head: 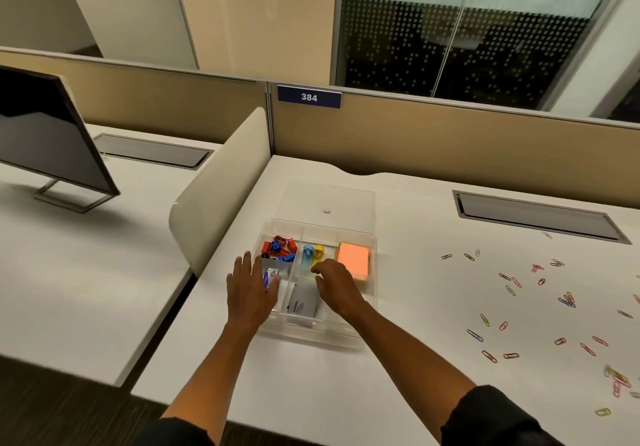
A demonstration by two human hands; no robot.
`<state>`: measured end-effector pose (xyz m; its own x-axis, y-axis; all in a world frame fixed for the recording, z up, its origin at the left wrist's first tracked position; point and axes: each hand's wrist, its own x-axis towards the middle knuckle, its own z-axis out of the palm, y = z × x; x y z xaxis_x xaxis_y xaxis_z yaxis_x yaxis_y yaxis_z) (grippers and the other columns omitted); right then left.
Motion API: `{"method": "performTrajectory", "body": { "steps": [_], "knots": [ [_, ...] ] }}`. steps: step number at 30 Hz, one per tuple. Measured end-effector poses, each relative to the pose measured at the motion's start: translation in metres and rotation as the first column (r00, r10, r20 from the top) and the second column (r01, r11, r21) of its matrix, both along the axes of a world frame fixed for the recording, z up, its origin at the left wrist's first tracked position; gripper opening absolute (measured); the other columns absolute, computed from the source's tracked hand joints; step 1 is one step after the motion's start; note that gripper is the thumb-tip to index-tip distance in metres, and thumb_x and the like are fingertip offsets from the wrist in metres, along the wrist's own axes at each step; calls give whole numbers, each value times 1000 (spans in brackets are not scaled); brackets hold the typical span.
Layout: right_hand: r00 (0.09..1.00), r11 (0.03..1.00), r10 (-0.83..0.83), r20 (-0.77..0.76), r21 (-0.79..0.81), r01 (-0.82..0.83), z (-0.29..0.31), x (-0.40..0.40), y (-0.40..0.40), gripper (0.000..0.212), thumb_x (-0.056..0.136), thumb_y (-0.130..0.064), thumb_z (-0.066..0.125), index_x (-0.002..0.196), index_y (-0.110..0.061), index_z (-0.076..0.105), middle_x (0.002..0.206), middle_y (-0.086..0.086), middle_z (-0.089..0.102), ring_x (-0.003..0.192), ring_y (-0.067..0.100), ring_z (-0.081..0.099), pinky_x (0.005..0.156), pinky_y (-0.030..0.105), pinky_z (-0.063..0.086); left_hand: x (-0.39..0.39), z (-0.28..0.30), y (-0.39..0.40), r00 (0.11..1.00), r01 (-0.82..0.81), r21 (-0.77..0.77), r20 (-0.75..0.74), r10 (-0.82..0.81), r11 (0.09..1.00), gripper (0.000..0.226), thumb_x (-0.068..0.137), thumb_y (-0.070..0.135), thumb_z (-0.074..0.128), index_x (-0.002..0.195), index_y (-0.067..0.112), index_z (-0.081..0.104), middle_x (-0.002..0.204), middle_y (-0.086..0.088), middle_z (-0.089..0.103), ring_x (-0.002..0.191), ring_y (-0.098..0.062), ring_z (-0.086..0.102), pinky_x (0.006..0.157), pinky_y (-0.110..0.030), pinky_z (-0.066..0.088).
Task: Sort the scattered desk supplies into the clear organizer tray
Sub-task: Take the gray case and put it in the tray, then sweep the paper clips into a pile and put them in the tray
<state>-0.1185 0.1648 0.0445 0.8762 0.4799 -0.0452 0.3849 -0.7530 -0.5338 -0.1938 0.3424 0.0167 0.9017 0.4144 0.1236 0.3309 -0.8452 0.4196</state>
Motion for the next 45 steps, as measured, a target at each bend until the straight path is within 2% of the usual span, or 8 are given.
{"method": "performTrajectory", "body": {
  "steps": [5,10,20,27,32,35,41,45],
  "knots": [
    [985,997,-67,158,46,60,-1,8,-20,37,95,-28,54,131,-18,51,134,4,52,121,21,46,101,32,40,16,2,-15,994,104,89,19,-106,991,86,81,75,28,147,20,24,155,-12,24,142,-36,21,110,-57,16],
    [941,990,-134,311,8,139,-3,17,-58,52,92,-40,53,139,-20,42,145,7,42,132,26,40,106,42,37,34,8,-47,980,190,106,32,-194,976,89,79,76,23,148,20,25,158,-8,13,146,-30,10,114,-55,11],
    [881,903,-389,269,-79,423,-23,8,-161,68,91,-56,42,148,-26,22,157,7,17,144,27,17,114,48,21,72,4,-142,908,407,161,36,-417,899,84,84,72,25,150,20,21,160,-6,1,147,-25,-3,115,-52,1],
    [732,734,-651,200,-77,674,-36,-22,-260,71,90,-59,41,149,-24,20,158,7,14,145,29,14,115,51,16,79,-5,-241,779,617,145,30,-627,773,79,86,65,35,149,18,24,160,-5,0,147,-23,-5,116,-53,8],
    [582,572,-791,188,-109,813,-51,-54,-330,77,86,-64,29,149,-22,18,157,9,15,144,31,17,114,53,16,69,-23,-306,707,706,107,-67,-704,700,84,85,70,26,150,19,18,159,-5,-6,146,-23,-9,116,-52,8],
    [509,493,-845,166,-126,861,-62,-72,-368,77,85,-63,32,148,-20,20,156,11,18,143,33,19,112,56,19,59,-34,-337,678,735,81,-120,-725,674,86,83,73,25,151,22,13,159,-4,-8,146,-23,-10,115,-53,9],
    [388,355,-904,182,-186,916,-79,-98,-428,81,84,-67,27,150,-22,15,159,10,10,144,34,14,112,61,14,40,-55,-384,668,730,17,-232,-707,684,94,78,80,23,151,25,0,158,-4,-17,146,-24,-13,116,-54,4],
    [364,322,-916,166,-237,917,-92,-103,-458,87,83,-74,24,152,-24,5,160,8,-1,147,32,1,114,61,4,34,-63,-406,707,692,75,-275,-652,718,99,76,84,24,151,22,9,159,-10,-4,146,-26,-5,112,-59,4]
  ]
}}
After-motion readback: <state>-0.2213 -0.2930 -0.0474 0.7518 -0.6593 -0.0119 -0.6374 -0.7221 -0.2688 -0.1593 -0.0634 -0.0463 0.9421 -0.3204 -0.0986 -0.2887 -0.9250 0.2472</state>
